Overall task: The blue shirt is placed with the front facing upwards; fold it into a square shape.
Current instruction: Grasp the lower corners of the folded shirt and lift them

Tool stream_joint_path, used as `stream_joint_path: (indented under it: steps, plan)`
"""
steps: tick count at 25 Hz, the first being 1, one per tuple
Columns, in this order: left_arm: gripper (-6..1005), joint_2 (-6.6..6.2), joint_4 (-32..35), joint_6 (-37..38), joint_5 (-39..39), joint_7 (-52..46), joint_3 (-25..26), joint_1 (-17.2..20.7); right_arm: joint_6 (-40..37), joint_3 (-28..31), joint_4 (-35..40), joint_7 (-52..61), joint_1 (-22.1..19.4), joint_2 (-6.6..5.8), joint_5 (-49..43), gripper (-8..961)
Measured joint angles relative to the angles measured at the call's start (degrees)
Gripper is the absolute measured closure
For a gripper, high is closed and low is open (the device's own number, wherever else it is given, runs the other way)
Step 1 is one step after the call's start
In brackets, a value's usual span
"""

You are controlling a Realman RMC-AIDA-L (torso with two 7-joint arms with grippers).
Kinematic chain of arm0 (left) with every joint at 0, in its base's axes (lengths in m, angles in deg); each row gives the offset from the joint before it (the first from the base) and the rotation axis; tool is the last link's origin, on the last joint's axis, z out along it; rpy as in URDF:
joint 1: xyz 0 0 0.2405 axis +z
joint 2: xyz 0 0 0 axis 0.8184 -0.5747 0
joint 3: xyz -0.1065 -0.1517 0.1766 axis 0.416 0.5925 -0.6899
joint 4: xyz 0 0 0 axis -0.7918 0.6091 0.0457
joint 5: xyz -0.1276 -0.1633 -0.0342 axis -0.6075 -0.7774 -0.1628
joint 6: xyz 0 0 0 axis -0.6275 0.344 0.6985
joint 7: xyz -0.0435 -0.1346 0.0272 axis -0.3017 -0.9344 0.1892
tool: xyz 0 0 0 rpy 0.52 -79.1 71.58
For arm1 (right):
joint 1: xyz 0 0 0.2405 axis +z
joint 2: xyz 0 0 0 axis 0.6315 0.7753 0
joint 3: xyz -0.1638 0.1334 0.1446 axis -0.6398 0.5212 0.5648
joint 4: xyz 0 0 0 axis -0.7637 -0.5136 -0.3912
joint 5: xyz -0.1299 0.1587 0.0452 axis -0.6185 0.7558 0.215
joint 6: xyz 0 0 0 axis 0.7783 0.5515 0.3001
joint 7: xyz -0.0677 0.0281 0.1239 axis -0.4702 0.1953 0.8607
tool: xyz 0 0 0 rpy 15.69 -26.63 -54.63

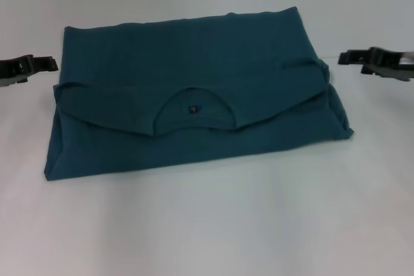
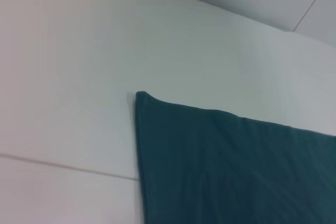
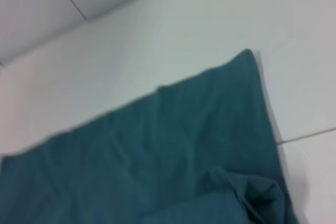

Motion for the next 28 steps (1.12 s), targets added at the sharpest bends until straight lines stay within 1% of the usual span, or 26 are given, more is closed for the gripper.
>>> stream_joint_path:
  steps: [2,3,4,5,8,11,13,15,18,23,28]
  plan:
    - [413,0.0,0.39,0.6,-0.99,-0.04,0.11,0.6,-4.74,2.03,1.66,-0.36,-2.13,-0.68,4.04,371]
    - [392,-0.05,0.77,1.57,-2.7,-0.06,0.12,1.39,-6.33,2.63,1.92,-0.56,-2.87,-1.01,5.44,332]
    - [371,-0.3,0.99,3.47,-6.33,-0.07,0.4,2.84,-8.85,3.36,2.11,-0.87,-3.84,-1.46,7.42,294]
    - [350,-0.37,1.0,4.28,-7.48,-0.08,0.8,3.31,-10.99,3.91,2.06,-1.13,-4.61,-1.95,8.95,255]
    - [248,-0.81,0.01,8.24,-10.93,-0.07,3.24,4.57,-16.62,5.28,1.69,-1.38,-6.26,-2.99,11.41,262]
    - [145,-1.7,-2.66,13.13,-12.5,-0.08,6.39,4.86,-21.74,6.34,1.63,-1.85,-7.18,-3.39,11.93,269]
    - [138,-2.2,-5.15,15.99,-13.13,-0.16,8.57,5.03,-24.39,6.65,1.63,-2.2,-7.36,-3.47,11.95,269]
    - [131,-2.43,-7.45,17.94,-13.41,-0.19,10.31,5.34,-26.56,6.57,1.61,-2.38,-7.39,-3.51,11.85,269]
    - [128,-2.39,-9.05,19.05,-13.52,-0.2,11.98,6.12,-29.2,6.15,1.54,-3.29,-7.23,-3.53,11.66,269]
    - [131,-1.92,-9.81,20.87,-13.85,-0.2,12.61,8.47,-31.12,6.02,0.97,-4.02,-6.86,-3.69,11.55,269]
    - [134,-1.85,-11.4,20.82,-13.6,1.07,12.39,9.44,-31.03,5.56,0.23,-4.79,-6.72,-3.99,11.47,269]
